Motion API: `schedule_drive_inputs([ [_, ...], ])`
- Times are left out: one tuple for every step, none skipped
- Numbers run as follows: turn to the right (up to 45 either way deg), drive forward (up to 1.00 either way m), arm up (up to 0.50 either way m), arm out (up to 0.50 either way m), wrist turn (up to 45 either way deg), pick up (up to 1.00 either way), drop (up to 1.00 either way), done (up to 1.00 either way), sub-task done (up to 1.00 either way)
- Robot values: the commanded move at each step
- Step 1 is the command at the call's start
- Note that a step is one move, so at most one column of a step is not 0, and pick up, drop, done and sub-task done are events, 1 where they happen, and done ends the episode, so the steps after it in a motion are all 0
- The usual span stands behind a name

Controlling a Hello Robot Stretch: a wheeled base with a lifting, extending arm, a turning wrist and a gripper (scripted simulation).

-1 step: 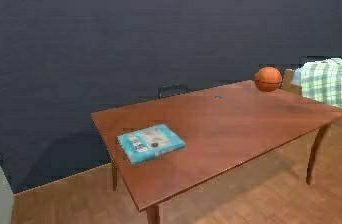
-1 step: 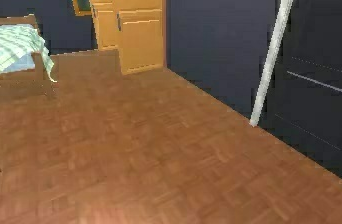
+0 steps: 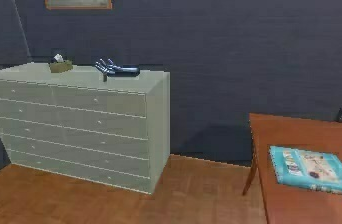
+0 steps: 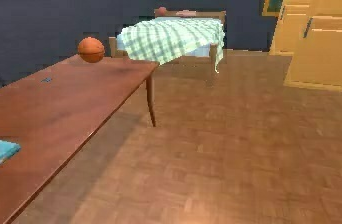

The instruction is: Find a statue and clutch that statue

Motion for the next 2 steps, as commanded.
schedule_drive_inputs([
  [-27.0,0.0,0.0,0.0,0.0,0.0,0.0,0.0,0.0],
  [0.0,0.05,0.0,0.0,0.0,0.0,0.0,0.0,0.0],
])
